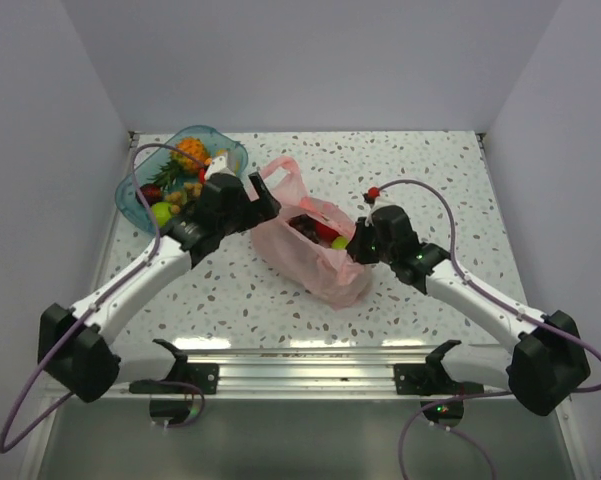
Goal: Untie the knot of the plastic bag and take out the fruit
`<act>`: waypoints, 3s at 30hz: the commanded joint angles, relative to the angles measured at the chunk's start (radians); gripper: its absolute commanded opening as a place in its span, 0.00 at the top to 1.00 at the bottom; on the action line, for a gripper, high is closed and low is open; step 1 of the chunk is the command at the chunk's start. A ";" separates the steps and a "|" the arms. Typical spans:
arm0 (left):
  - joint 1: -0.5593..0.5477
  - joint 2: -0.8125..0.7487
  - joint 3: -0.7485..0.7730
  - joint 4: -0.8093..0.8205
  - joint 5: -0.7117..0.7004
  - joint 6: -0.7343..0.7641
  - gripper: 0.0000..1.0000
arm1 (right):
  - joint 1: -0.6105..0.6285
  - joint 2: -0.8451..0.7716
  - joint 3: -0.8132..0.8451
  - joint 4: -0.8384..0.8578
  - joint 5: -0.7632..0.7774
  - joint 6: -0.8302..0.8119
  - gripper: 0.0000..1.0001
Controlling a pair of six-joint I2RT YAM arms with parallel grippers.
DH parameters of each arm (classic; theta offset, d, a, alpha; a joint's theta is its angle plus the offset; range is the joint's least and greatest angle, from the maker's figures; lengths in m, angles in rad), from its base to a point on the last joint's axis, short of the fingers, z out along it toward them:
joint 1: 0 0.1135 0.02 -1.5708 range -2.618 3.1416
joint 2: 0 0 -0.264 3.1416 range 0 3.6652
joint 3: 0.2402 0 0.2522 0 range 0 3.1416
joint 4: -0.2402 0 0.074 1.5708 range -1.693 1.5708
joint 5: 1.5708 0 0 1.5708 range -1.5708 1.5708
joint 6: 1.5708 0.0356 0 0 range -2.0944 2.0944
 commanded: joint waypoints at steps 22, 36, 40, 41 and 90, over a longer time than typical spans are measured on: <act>-0.385 0.044 -0.133 0.075 -0.115 -0.466 0.18 | 0.083 -0.086 -0.008 0.019 0.204 -0.046 1.00; -0.324 0.003 -0.410 -0.014 -0.066 -0.276 1.00 | -0.245 0.037 0.094 -0.116 0.054 0.002 1.00; -0.284 -0.009 -0.441 0.026 -0.053 -0.224 1.00 | -0.319 0.123 0.095 -0.166 -0.060 0.054 1.00; -0.284 -0.009 -0.446 0.040 -0.037 -0.193 1.00 | -0.342 0.133 0.084 -0.168 -0.105 0.075 1.00; -0.187 0.204 -0.073 0.038 -0.350 0.180 0.28 | -0.038 0.610 0.670 -0.140 -0.058 -0.597 0.52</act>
